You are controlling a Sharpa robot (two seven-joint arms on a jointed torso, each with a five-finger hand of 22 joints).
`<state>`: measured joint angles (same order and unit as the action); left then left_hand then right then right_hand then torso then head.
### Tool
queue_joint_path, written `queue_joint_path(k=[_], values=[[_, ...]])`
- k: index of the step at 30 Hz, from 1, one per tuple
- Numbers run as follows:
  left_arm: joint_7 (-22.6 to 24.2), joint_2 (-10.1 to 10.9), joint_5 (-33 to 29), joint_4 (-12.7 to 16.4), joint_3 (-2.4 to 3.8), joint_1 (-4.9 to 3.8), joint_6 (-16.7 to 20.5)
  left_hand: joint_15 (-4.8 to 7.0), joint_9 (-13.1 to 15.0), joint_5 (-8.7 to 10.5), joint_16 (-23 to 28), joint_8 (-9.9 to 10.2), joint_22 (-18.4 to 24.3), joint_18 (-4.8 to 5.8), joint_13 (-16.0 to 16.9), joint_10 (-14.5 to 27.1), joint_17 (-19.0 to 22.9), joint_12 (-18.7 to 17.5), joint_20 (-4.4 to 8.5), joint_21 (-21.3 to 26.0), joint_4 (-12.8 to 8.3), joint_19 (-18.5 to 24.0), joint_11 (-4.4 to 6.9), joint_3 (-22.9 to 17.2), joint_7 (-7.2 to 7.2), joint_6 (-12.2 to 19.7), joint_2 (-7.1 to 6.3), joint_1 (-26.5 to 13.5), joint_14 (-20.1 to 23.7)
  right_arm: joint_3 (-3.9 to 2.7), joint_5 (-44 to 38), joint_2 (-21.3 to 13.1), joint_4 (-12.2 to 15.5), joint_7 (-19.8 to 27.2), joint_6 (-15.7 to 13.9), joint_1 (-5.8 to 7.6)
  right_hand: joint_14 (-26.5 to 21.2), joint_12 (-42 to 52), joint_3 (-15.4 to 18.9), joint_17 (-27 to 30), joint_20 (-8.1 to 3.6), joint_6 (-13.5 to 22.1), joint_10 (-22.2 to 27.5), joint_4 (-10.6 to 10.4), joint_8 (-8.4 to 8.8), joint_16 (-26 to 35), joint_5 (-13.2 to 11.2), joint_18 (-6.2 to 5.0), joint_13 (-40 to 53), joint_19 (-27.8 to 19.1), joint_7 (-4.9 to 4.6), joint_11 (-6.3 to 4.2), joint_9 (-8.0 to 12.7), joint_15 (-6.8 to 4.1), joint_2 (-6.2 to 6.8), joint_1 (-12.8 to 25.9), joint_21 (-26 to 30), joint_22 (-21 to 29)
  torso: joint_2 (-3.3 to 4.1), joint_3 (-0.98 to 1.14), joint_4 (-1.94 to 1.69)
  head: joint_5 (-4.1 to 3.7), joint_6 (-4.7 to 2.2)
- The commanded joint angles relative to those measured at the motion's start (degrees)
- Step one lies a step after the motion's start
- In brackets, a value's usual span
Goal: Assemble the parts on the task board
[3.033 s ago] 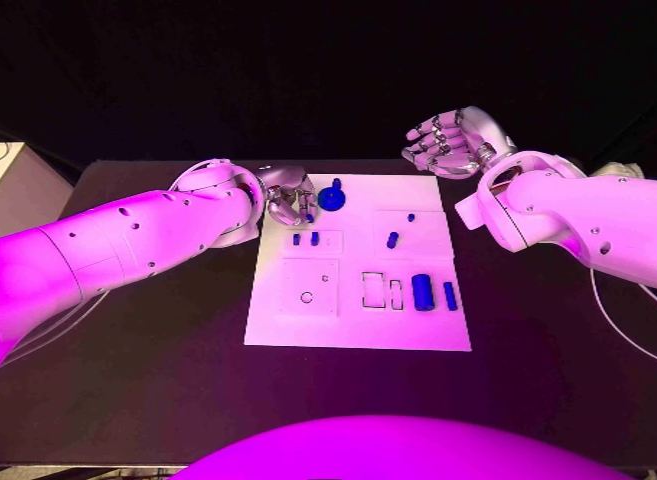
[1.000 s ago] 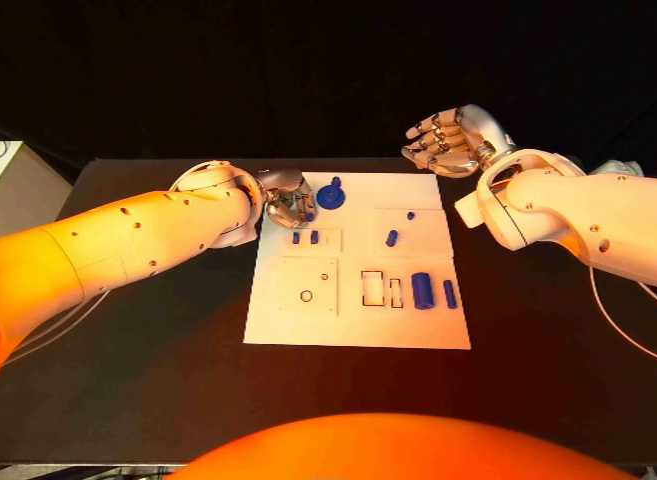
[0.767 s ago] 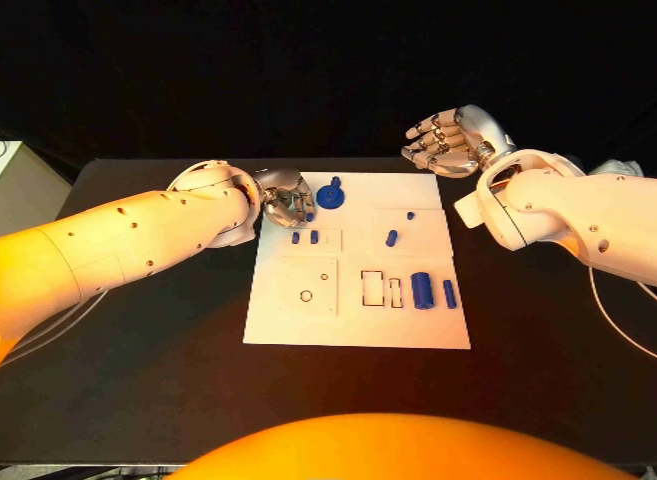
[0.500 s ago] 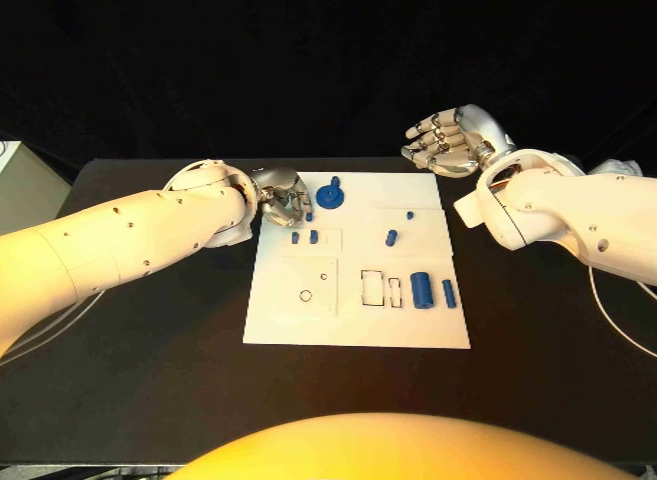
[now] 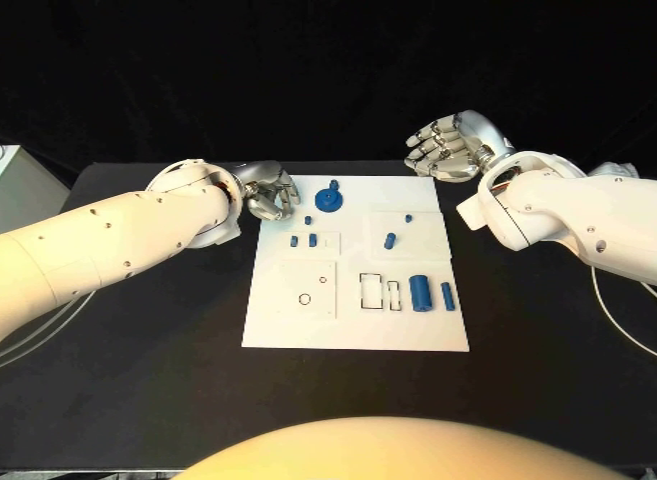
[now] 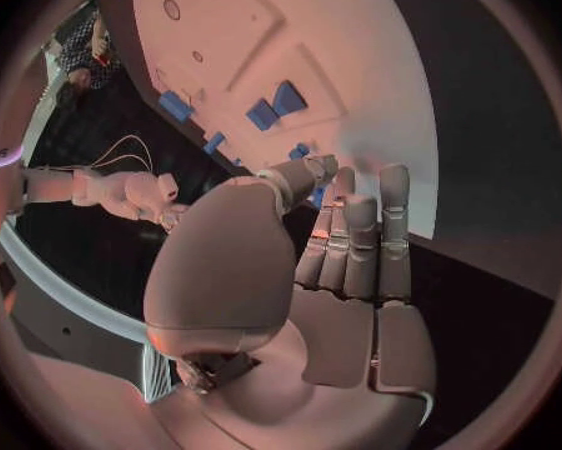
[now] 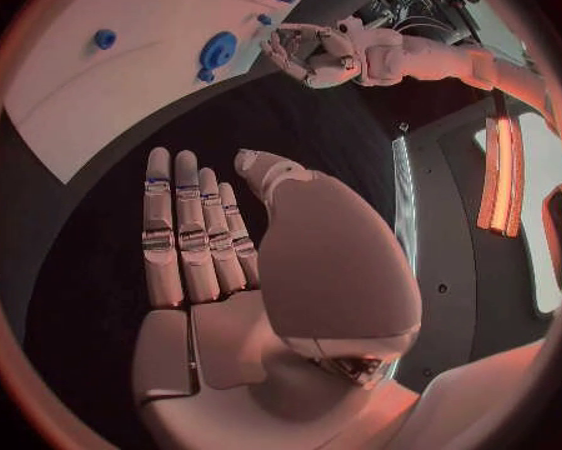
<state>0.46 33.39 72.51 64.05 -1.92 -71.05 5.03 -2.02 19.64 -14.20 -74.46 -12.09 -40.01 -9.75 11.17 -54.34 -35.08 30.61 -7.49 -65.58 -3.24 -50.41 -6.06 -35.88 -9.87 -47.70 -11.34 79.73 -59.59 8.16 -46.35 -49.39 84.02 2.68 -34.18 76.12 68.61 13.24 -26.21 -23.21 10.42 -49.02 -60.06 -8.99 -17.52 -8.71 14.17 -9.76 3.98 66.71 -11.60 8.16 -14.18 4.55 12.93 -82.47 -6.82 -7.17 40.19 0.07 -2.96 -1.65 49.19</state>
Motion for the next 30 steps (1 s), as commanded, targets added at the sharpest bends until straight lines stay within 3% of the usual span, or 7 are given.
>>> queue_joint_path(k=[1, 5, 8, 11, 18, 23, 30], values=[[3.64, 1.4, -11.98, 1.04, 0.57, -0.06, 5.07, -0.3, 0.09, -0.32, 2.18, -0.33, 0.4, -0.85, -0.03, 0.93, 4.0, -0.02, -0.26, 0.75, 0.02, 0.9, -0.31, -0.26, -0.4, 0.03, -0.03, -0.44, 2.9, -0.01, -8.13, -0.14, -0.83, -0.54, 7.72, -0.02, 4.78, 0.62, -0.22, -1.09, -2.23, -2.22, -3.08, 2.0, -0.34, -2.28, -1.77, -0.73, -0.2, 4.68, 0.68, -1.21, 0.07, -1.89, -0.41, -1.25, -2.98, -1.28, -0.08, 0.02, -0.02, -0.45, -0.5], [8.14, 4.17, -25.39, 3.36, 1.22, -0.07, 5.2, -0.87, 0.21, -0.38, 3.86, -0.53, 1.08, -0.84, 0.04, 2.14, 4.92, 0.28, -0.73, 1.97, 0.45, 1.8, -0.98, 0.14, -1.01, -0.29, 0.02, -1.05, 4.06, -0.01, -16.95, -0.45, -1.53, -1.49, 12.27, -0.02, 11.83, -0.87, 0.04, -3.95, -5.48, -5.92, -7.96, 4.59, 0.34, -6.08, -2.29, -0.34, -0.23, 10.04, 2.03, -3.14, 0.75, -4.64, -0.63, -1.4, -8.99, -4.84, 0.02, -0.01, -0.07, -0.93, -1.03], [12.36, 6.4, -33.85, 5.66, 1.44, -0.07, 4.23, -1.43, 0.31, -0.34, 6.43, -0.59, 2.39, -0.86, -0.3, 4.05, 6.29, 0.26, -1.34, 4.13, 1.17, 2.9, -1.5, 1.09, -1.29, -0.23, 0.04, -1.84, 5.57, 0.01, -25.48, -0.68, -1.94, -3.24, 15.97, -0.03, 15.87, -2.9, -0.17, -7.03, -6.49, -7.15, -9.66, 5.02, 1.39, -10.14, -3.14, -0.31, -0.13, 12.76, 2.6, -3.64, 1.34, -5.42, -0.23, -0.31, -12.77, -7.25, 0.06, -0.06, -0.1, -1.59, -1.41], [15.57, 8.04, -38.63, 7.49, 1.52, -0.05, 3.92, -1.58, 0.73, -0.15, 8.13, -1.1, 5.82, -0.93, -1.07, 4.4, 7.23, 0.11, -1.78, 8.96, 4.24, 2.13, -1.23, 4.96, -0.54, -0.48, -1.36, -5.28, 5.39, 0.06, -31.64, -0.78, -2.29, -4.71, 17.93, -0.1, 17.47, -5.38, -1.58, -11.38, -6.98, -7.86, -10.88, 4.97, 2.68, -15.66, -4.33, -0.28, -0.02, 14.3, 2.96, -4.15, 1.9, -5.89, 0.58, 0.87, -15.96, -9.52, 0.0, -0.09, -0.11, -2.1, -1.6], [21.76, 11.95, -50.43, 12.83, 1.6, 0.68, 2.29, -1.6, 1.18, -0.21, 10.33, -1.77, 9.56, -0.81, -2.35, 4.67, 8.04, -0.81, -1.78, 14.0, 6.16, 0.06, -1.32, 7.51, -0.22, -1.29, -1.41, -4.71, 6.11, 0.16, -43.05, -0.76, -2.7, -8.09, 19.11, -1.08, 16.94, -9.25, -3.81, -18.68, -6.95, -8.1, -10.74, 3.96, 4.14, -26.25, -5.44, -0.22, -0.01, 15.38, 3.38, -4.04, 2.09, -5.76, 2.62, 3.21, -20.26, -12.99, 0.12, -0.2, -0.04, -2.9, -2.22], [24.73, 14.77, -57.14, 16.39, 1.63, 1.48, -0.06, -1.78, 1.16, -0.3, 11.46, -1.68, 10.54, -0.82, -3.07, 5.0, 8.44, -1.7, -1.85, 15.4, 6.13, -0.26, -1.55, 7.6, -0.47, -1.18, -0.99, -3.56, 6.66, 0.19, -46.99, -0.72, -2.75, -9.8, 18.9, -1.69, 17.85, -9.6, -4.19, -31.82, -6.8, -8.1, -9.51, 3.48, 4.64, -43.82, -5.54, 1.69, -0.06, 17.18, 3.36, -3.78, 1.81, -5.44, 3.43, 4.24, -34.66, -28.17, 0.12, -0.27, -0.05, -3.27, -2.66], [26.21, 17.53, -61.76, 19.24, 1.67, 1.8, -0.79, -1.81, 1.15, -0.32, 11.69, -1.67, 10.71, -0.82, -3.26, 4.98, 8.51, -1.91, -1.82, 15.62, 6.04, -0.43, -1.61, 7.51, -0.62, -1.18, -0.71, -3.12, 6.72, 0.3, -48.8, -0.23, -3.05, -10.97, 18.58, -2.39, 17.95, -9.55, -3.99, -38.18, -6.65, -8.01, -9.15, 3.42, 5.03, -52.84, -5.53, 2.96, -0.02, 17.7, 3.26, -3.65, 1.52, -5.25, 3.49, 4.61, -44.58, -38.88, 0.05, -0.29, -0.22, -3.42, -2.6]])
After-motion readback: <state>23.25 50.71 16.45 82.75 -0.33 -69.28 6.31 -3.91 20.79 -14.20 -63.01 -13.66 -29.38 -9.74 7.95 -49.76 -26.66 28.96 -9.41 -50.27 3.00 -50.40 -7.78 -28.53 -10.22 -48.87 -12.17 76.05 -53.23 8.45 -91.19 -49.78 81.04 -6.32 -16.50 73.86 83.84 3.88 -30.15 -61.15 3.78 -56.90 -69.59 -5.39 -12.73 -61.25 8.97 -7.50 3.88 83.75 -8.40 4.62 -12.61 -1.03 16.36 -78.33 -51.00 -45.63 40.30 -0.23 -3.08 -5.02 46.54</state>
